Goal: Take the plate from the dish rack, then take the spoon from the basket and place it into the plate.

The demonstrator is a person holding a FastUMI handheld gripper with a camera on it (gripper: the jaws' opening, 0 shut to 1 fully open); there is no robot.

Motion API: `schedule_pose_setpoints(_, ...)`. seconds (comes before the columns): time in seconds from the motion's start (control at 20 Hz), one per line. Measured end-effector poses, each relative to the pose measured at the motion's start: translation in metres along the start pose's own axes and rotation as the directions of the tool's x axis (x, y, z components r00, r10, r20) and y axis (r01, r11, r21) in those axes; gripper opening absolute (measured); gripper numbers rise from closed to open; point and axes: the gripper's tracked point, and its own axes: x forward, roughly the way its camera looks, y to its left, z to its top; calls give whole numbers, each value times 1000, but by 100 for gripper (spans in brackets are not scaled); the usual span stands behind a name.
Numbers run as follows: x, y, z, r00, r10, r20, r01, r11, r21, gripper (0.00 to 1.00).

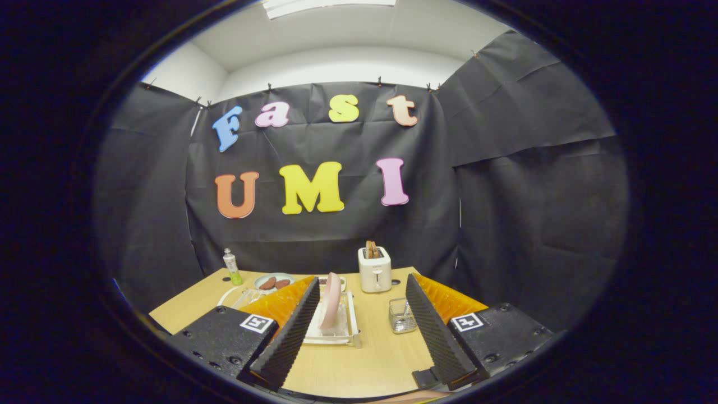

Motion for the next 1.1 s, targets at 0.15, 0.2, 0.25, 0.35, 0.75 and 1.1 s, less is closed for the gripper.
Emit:
schedule_pose_setpoints(0.15,44,15,-4,994,-4,-111,5,1000,14,99)
schedule_pose_setpoints(0.2,61,19,-6,988,-8,-155,11,1000,20,99)
schedule_pose_setpoints(0.25,79,22,-7,982,-15,-190,20,1000,24,100)
schedule_pose_setpoints(0.35,115,25,-11,962,-48,-267,49,999,0,99)
schedule_pose_setpoints(0.75,215,49,-32,861,-113,-495,77,993,-92,97)
schedule_pose_setpoints(1.1,248,66,-41,774,-215,-596,80,967,-243,90)
